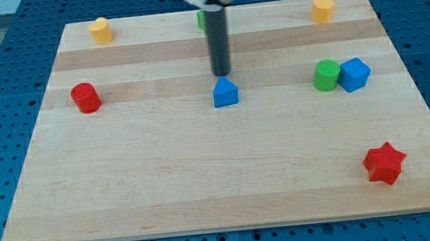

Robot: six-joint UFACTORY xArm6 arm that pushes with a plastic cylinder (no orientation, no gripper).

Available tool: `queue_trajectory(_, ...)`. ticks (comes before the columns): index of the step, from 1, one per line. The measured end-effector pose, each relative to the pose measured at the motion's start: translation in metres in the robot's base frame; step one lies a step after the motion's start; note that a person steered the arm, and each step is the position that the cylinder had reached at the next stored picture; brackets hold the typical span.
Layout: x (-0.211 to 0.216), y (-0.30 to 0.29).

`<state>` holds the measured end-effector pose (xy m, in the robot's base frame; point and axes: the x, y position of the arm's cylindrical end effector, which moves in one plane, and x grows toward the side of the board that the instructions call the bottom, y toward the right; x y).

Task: Move your arm to the center right

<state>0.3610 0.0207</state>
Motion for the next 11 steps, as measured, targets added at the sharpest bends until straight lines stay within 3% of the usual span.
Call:
queue_trajectory(3, -0.003, 0.171)
queue_trajectory(5, 0.010, 0.241)
queue_trajectory(7, 0.054, 0.242)
queue_trajectory(11, 0.054, 0.216)
